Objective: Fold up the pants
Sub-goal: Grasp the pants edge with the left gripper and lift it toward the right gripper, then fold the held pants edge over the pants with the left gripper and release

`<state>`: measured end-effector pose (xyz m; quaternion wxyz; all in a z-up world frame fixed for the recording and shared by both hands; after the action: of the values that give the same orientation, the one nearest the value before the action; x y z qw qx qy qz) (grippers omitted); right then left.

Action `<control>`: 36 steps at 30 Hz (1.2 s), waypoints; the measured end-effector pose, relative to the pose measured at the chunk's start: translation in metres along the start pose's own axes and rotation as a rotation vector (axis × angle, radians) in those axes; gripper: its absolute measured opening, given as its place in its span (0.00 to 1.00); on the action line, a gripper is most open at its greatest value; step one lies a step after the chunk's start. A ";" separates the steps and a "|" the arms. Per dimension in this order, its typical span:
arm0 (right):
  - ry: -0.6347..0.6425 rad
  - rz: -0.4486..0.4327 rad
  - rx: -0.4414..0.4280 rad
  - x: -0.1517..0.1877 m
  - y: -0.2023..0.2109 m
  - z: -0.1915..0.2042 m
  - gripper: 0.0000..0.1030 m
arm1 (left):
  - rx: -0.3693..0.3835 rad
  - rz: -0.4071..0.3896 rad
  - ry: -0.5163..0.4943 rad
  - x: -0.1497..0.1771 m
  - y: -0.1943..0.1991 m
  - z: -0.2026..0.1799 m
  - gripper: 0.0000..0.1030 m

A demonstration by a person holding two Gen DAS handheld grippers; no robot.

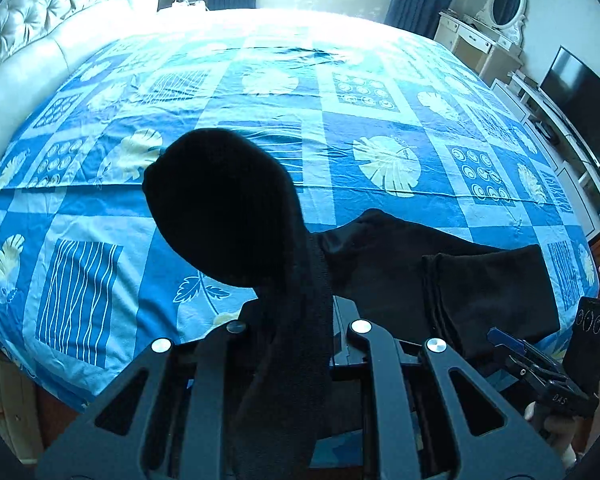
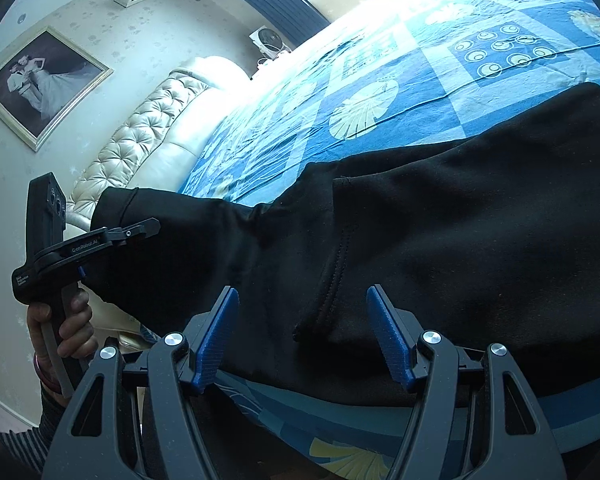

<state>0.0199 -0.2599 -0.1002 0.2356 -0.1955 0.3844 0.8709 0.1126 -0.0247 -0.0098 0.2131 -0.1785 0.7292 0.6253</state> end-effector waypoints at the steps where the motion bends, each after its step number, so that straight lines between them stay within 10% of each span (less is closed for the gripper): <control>1: 0.002 -0.003 0.005 0.000 0.004 -0.002 0.64 | -0.011 -0.009 -0.029 0.000 0.000 -0.013 0.16; 19: -0.084 -0.124 0.064 0.013 0.071 -0.068 0.64 | -0.115 -0.064 -0.276 0.019 -0.036 -0.171 0.16; 36: -0.147 -0.274 -0.090 0.032 0.114 -0.099 0.68 | -0.165 -0.042 -0.397 0.048 -0.074 -0.247 0.16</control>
<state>-0.0538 -0.3949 -0.1133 0.3705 -0.1922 0.2967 0.8589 0.0897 -0.2796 -0.0657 0.3503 -0.0838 0.6152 0.7012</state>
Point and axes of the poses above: each gripper's, at about its wrist camera, not at the fingertips, and y roughly against the way its jaws point, z to its left, x to its underside, the point moved 6 cm from there along -y, roughly the way its jaws point, and after that the axes turned 5 degrees about y, right-handed, at the moved point
